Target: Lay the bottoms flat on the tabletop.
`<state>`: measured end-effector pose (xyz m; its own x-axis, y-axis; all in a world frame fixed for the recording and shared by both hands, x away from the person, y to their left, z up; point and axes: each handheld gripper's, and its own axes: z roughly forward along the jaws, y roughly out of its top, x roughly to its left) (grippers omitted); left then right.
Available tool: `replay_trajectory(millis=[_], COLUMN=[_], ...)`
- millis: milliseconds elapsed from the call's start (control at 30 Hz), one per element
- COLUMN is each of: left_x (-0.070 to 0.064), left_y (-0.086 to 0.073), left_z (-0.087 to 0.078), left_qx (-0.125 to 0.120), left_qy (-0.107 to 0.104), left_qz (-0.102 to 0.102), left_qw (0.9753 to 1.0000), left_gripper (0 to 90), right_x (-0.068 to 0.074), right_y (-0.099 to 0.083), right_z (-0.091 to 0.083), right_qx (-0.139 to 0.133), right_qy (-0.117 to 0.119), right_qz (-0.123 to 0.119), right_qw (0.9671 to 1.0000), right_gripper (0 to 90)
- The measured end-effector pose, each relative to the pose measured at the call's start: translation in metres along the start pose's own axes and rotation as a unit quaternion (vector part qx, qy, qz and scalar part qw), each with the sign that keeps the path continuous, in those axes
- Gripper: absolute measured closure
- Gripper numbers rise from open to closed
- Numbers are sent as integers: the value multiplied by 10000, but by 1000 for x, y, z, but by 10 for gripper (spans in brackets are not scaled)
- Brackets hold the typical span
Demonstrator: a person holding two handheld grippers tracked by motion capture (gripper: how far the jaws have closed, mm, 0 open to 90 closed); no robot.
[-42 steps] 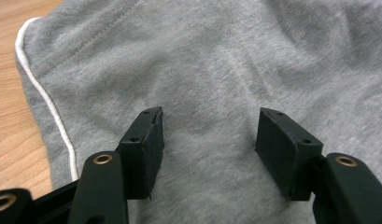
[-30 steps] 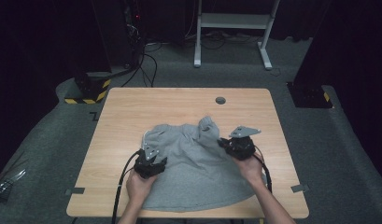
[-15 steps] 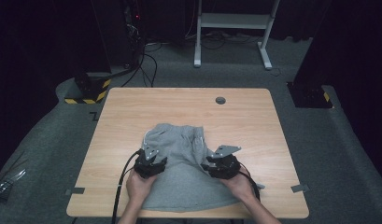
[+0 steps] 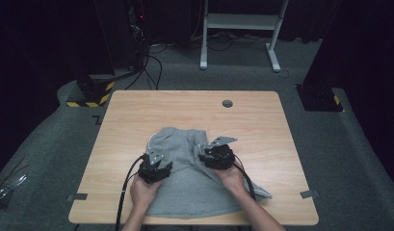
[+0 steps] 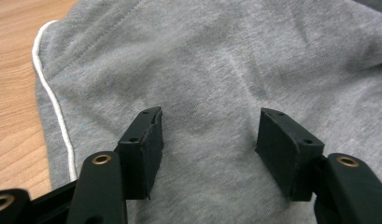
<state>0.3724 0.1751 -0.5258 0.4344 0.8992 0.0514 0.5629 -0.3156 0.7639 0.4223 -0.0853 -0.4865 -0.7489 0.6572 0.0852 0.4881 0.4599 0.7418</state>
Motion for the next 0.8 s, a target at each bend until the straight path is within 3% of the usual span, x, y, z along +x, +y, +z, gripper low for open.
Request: replay_trajectory(millis=[67,167,233,333,367,467,600,633,667,700,800], left_x=[0,0,0,0,0,0,1,1,1,1,2], left_y=[0,0,0,0,0,0,1,1,1,2,3], left_z=[0,0,0,0,0,0,1,1,1,2,4], left_qx=[2,3,2,3,10,2,22,22,11,6,9], left_qy=[0,-1,2,-1,8,-4,-5,-5,-8,-14,-42], left_qz=[-5,2,5,-3,26,11,16,16,14,23,47], left_qw=[10000,10000,10000,10000,10000,10000,10000,10000,10000,10000,10000], left_gripper=[408,407,407,407,407,407,407,407,407,406,407], right_x=[8,13,15,14,9,-2,-31,-31,-40,-60,-75], right_y=[2,1,1,3,4,6,6,6,5,1,-4], right_z=[16,26,25,18,5,-16,-44,-44,-51,-64,-71], right_qx=[213,420,397,288,121,-50,-151,-151,-176,-206,-190], right_qy=[-37,-62,-129,-185,-292,-488,-965,-965,-1071,-1338,-1543], right_qz=[-101,-314,-493,-542,-550,-533,-416,-416,-334,-149,-1], right_qw=[9997,9986,9979,9979,9980,9974,9944,9944,9935,9907,9878], right_gripper=[605,750,815,838,844,846,847,847,847,849,850])
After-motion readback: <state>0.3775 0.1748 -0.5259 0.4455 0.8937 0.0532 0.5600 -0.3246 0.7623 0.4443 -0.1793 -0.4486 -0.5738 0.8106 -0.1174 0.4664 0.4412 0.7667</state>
